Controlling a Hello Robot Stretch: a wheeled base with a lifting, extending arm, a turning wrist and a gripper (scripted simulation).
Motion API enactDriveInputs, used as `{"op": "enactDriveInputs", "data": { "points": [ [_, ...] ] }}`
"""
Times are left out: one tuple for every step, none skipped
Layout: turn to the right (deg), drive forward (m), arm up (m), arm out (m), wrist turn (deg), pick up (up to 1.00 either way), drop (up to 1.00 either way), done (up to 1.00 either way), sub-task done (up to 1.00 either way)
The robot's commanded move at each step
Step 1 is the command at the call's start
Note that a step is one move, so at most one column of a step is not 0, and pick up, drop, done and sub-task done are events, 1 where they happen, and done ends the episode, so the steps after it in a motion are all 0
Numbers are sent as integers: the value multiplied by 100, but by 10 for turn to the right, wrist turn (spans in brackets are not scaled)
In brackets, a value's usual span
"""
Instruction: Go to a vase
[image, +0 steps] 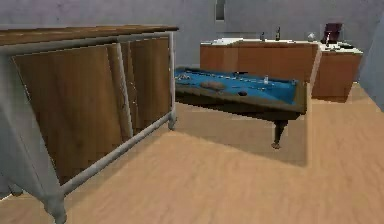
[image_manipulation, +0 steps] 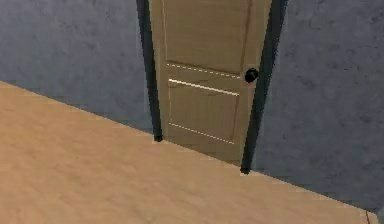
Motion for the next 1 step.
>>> {"op": "enactDriveInputs", "data": {
  "points": [
    [450,0,0,0,0,0,0,0,0]
  ]
}}
